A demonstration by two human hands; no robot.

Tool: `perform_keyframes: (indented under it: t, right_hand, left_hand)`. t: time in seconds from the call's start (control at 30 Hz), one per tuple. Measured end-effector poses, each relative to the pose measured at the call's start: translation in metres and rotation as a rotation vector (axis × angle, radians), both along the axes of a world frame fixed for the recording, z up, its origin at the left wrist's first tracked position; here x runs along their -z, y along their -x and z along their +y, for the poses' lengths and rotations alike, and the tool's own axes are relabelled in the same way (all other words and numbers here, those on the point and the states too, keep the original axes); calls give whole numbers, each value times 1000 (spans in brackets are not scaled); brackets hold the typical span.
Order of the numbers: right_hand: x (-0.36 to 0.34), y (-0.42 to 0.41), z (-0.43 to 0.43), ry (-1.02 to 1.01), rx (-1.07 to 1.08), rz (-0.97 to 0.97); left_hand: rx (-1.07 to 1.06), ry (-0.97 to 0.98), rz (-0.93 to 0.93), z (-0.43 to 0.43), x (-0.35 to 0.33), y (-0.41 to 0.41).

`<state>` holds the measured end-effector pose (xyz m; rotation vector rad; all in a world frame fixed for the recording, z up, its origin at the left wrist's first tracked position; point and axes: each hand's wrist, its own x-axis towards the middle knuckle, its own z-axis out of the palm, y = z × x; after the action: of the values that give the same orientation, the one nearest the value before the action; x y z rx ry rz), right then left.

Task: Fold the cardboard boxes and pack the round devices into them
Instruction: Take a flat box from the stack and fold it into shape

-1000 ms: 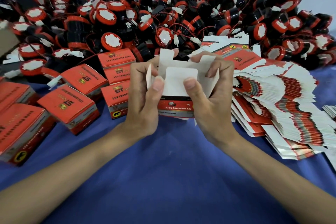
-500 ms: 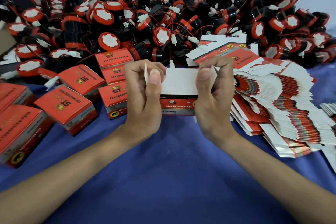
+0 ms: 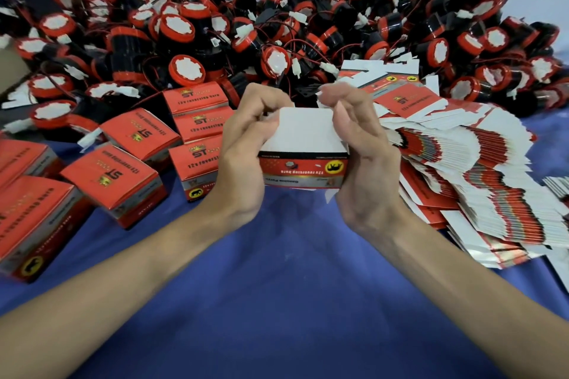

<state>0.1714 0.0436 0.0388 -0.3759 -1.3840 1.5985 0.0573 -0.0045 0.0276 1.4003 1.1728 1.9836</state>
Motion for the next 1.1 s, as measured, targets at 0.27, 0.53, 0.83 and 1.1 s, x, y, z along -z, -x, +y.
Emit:
perform_keyframes:
  t: [0.27, 0.53, 0.83, 1.1]
  right_hand:
    - [6, 4, 3, -14, -42, -89]
    - [33, -2, 2, -431, 73, -110]
    - [42, 3, -3, -501, 331, -113]
    - [40, 3, -7, -465, 271, -71]
  left_hand:
    - [-49, 44, -176, 4, 8, -1]
    - [-189, 44, -42, -2, 15, -11]
    - [-90, -37, 58, -7, 20, -17]
    - [-175, -40, 20, -7, 20, -20]
